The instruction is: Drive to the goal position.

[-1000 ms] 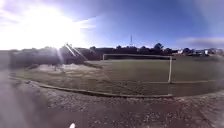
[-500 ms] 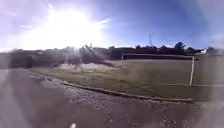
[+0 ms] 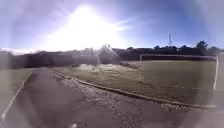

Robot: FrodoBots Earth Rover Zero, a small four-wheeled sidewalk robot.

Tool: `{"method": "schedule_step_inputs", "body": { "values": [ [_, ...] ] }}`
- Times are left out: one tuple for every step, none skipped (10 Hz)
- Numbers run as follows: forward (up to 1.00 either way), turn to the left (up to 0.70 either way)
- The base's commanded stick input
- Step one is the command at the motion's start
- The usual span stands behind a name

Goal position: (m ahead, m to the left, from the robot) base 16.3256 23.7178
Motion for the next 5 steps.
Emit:
{"method": "schedule_step_inputs", "body": {
  "values": [
    [0.00,0.70],
    [0.00,0.70],
    [0.00,0.70],
    [0.00,0.70],
    [0.00,0.70]
  ]
}}
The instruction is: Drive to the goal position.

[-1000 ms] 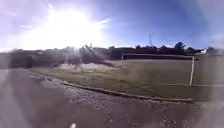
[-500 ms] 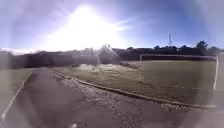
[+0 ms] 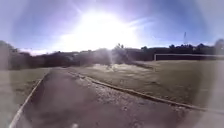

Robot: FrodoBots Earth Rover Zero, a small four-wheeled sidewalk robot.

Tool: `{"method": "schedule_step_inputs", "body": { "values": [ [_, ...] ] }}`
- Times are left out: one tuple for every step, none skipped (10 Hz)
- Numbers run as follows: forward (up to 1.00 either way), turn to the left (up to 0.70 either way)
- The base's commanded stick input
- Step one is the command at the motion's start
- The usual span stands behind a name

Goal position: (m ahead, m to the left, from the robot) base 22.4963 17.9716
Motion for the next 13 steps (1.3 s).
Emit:
{"method": "schedule_step_inputs", "body": {
  "values": [
    [0.00,0.70],
    [0.00,0.70],
    [0.00,0.70],
    [0.00,0.70],
    [0.00,0.70],
    [0.00,0.19],
    [0.00,0.10],
    [0.00,0.00],
    [0.31,0.00],
    [0.63,0.00],
    [0.70,0.00],
    [0.70,0.00],
    [0.70,0.00]
  ]
}}
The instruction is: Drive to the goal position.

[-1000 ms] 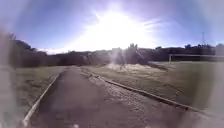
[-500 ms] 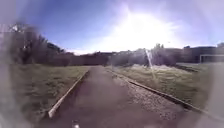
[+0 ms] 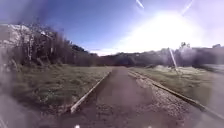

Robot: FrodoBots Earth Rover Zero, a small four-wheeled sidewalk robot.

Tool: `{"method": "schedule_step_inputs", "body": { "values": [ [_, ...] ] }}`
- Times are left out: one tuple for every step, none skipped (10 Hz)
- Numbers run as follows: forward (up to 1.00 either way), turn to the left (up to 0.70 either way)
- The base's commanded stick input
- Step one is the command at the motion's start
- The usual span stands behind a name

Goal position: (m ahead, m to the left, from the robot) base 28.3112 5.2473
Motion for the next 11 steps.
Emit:
{"method": "schedule_step_inputs", "body": {
  "values": [
    [0.70,0.00],
    [0.70,0.00],
    [0.70,0.00],
    [0.70,0.00],
    [0.73,0.00],
    [0.76,0.00],
    [0.80,0.00],
    [0.83,0.00],
    [0.88,0.00],
    [0.95,0.00],
    [1.00,0.00]
  ]
}}
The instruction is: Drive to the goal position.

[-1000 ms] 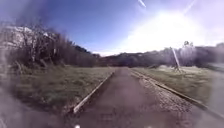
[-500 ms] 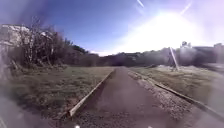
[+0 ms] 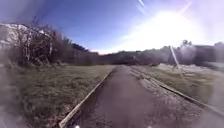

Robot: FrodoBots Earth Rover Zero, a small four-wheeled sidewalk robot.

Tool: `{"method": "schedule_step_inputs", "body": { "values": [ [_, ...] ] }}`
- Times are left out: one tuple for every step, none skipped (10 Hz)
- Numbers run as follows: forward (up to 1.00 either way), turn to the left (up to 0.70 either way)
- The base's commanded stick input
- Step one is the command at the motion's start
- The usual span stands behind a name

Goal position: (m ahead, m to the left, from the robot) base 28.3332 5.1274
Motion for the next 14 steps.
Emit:
{"method": "schedule_step_inputs", "body": {
  "values": [
    [1.00,0.00],
    [1.00,0.00],
    [1.00,0.00],
    [1.00,0.00],
    [1.00,0.00],
    [1.00,0.00],
    [1.00,0.00],
    [1.00,0.00],
    [1.00,0.00],
    [1.00,0.00],
    [1.00,-0.40],
    [1.00,-0.40],
    [1.00,-0.40],
    [1.00,-0.37]
  ]
}}
